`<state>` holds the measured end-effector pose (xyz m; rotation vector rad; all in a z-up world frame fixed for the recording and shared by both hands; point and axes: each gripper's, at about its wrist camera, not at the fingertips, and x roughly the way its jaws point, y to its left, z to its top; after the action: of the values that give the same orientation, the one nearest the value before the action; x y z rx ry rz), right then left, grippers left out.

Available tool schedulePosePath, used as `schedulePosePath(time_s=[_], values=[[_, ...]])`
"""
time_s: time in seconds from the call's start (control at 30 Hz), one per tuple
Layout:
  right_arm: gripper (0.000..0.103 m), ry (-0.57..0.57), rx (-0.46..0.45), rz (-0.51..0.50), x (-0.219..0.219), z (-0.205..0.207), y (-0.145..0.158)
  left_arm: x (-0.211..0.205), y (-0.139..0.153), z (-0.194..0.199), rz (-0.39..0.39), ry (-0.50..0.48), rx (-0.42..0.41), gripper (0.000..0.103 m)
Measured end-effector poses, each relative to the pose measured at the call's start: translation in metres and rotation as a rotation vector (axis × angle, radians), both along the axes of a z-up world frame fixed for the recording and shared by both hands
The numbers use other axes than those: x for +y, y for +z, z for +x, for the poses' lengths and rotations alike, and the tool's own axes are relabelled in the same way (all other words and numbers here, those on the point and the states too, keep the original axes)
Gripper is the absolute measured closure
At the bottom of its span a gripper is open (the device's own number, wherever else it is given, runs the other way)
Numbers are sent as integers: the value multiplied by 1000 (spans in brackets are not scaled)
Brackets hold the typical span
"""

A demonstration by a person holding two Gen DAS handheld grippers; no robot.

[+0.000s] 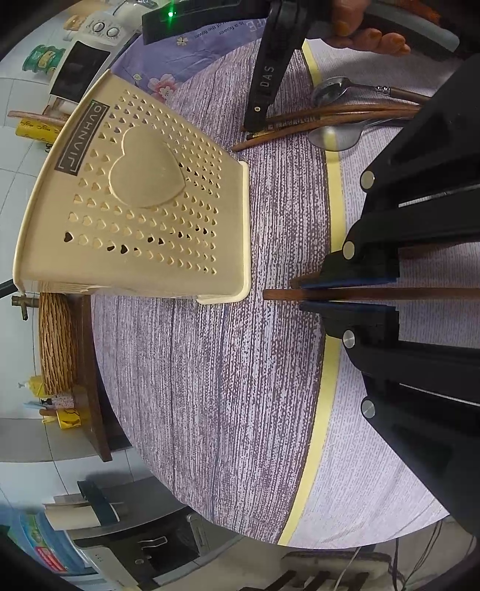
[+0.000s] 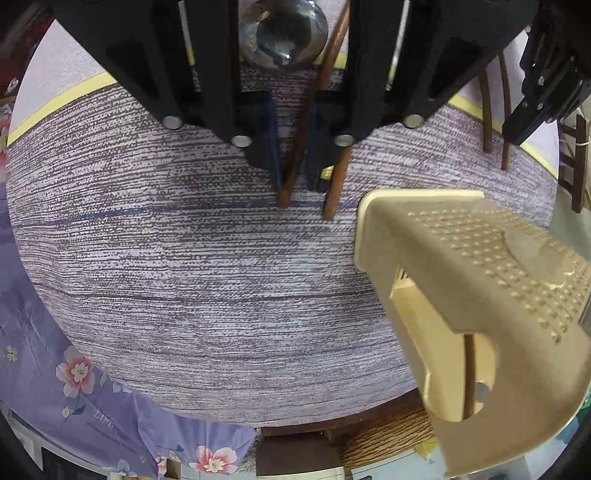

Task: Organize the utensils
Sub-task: 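Lift both held brown chopsticks and carry them over the caddy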

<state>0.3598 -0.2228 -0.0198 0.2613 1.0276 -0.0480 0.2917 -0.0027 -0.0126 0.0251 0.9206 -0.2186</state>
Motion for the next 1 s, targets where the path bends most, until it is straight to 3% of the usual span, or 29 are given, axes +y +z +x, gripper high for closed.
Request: schedulePosePath(time_s=[0.23, 0.43, 0.8, 1.0], values=[[93, -57, -42, 191, -23, -4, 0, 5, 14, -5, -27, 7, -43, 95], [94, -40, -168, 293, -33, -19, 34, 13, 43, -12, -75, 15, -121, 95], [95, 79, -496, 224, -49, -69, 132, 30, 115, -45, -175, 16, -319, 95], [95, 98, -577, 147, -48, -88, 157, 37, 135, -48, -187, 29, -381, 95]])
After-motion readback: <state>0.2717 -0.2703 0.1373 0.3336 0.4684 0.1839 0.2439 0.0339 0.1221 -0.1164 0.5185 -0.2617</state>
